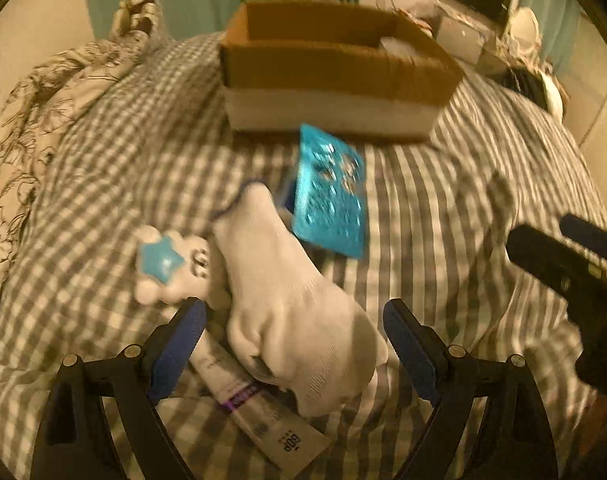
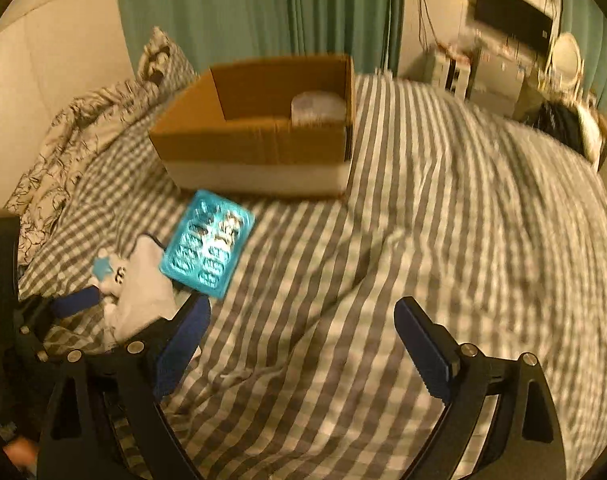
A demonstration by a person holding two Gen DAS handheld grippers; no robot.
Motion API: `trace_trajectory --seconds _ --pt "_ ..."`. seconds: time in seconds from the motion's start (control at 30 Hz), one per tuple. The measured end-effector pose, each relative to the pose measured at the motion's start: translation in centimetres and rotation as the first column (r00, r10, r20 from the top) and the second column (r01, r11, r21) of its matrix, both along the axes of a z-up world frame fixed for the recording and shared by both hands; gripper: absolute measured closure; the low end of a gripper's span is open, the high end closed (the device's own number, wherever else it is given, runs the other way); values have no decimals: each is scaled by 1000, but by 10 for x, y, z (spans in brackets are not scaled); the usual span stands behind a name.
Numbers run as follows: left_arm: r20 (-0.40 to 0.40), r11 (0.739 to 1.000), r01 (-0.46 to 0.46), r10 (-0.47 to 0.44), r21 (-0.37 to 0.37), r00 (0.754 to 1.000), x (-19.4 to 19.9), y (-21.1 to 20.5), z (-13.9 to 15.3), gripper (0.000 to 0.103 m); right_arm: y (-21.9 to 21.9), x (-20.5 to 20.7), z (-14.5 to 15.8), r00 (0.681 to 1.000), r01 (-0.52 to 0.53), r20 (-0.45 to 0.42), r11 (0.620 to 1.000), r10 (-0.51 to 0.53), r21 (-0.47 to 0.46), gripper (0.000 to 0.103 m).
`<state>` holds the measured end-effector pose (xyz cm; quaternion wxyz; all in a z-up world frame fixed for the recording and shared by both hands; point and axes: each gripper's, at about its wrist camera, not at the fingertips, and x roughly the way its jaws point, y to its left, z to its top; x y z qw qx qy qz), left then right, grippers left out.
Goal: Organize objects
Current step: 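Release both items in the box and grasp the white sock with the left tool, then lift the white sock with the left tool while the right tool grasps the teal blister pack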
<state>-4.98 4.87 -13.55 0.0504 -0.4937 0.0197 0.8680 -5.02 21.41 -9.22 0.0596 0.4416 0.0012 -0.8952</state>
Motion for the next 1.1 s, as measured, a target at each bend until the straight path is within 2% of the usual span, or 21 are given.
trace_trajectory --seconds 0.07,0.1,0.13,0.23,0.3,0.37,0.5,0.57,0.73,0.9,1.1 --pt "7 999 34 -34 -7 999 2 5 -8 17 -2 -1 -4 1000 1 2 1000 -1 3 10" --pt "15 998 55 -55 -12 998 2 8 -11 34 -2 -1 -5 1000 -1 2 1000 1 5 10" --pt "16 998 60 -59 -30 998 3 9 -13 38 -4 -1 -5 1000 -3 1 1000 3 6 10" --pt "1 998 59 -59 4 998 4 4 -6 50 -6 -1 -6 1000 -4 1 1000 4 13 10" --pt "-24 996 53 -51 74 998 7 -7 10 52 -8 -2 -6 1000 -5 1 1000 5 10 10" --pt "-66 994 46 -40 99 997 7 -15 26 52 -11 -5 -5 1000 -4 4 1000 4 0 10" --pt "-163 996 15 -1 84 987 -1 -42 59 52 -21 -14 -6 1000 -10 18 1000 10 -16 10" --pt "-193 998 -15 27 63 981 -10 -56 66 52 -30 -20 -8 999 -15 30 1000 16 -21 10" --pt "-203 997 -74 68 -23 977 -42 -84 53 52 -57 -41 -15 998 -47 51 999 49 -27 10" --pt "-183 996 -94 92 -1 979 -64 -105 35 52 -80 -72 -33 992 -47 111 995 58 -93 10" --pt "-185 997 -75 71 -15 980 -75 -111 14 52 -85 -99 -59 984 -1 176 994 21 -112 10"
